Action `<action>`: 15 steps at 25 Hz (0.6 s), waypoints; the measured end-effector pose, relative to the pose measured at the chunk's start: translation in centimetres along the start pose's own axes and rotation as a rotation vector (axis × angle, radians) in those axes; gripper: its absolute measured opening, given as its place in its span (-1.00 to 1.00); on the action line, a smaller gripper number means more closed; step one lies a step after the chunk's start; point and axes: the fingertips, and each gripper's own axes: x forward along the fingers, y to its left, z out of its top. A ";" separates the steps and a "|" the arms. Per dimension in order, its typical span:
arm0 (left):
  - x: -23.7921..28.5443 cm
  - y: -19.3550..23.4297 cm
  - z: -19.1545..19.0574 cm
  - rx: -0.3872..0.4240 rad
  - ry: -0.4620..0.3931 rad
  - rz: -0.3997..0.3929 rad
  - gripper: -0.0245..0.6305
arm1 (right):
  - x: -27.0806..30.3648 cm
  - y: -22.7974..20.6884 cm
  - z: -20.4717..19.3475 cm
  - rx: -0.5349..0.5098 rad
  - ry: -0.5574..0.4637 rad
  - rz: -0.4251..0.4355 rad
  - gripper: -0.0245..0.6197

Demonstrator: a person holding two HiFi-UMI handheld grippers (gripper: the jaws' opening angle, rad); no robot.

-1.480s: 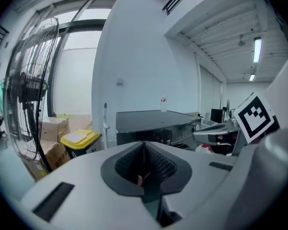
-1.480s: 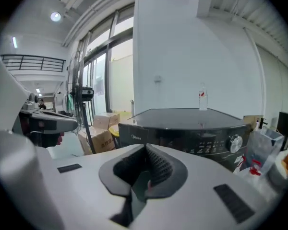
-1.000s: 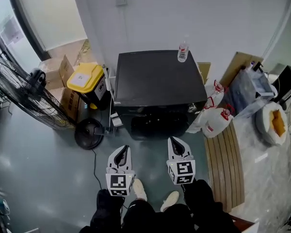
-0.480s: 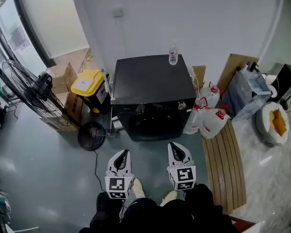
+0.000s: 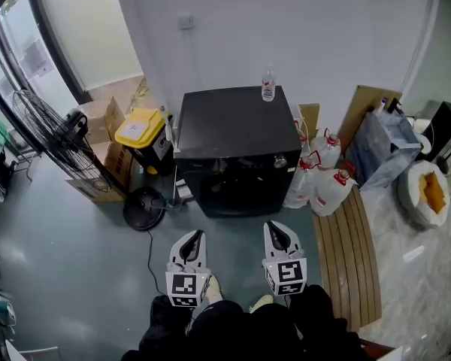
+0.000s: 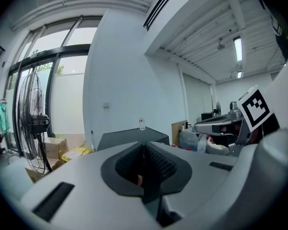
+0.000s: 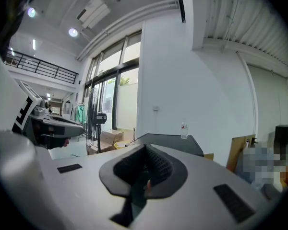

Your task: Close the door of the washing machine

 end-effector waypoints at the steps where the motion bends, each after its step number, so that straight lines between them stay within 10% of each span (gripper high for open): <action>1: 0.0 -0.1 0.1 0.002 -0.001 0.000 -0.82 | -0.1 0.0 0.1 0.000 -0.001 0.000 -0.88; 15: 0.1 0.1 0.3 0.006 0.001 -0.006 -0.82 | 0.3 -0.1 1.1 0.009 -0.021 -0.006 -0.88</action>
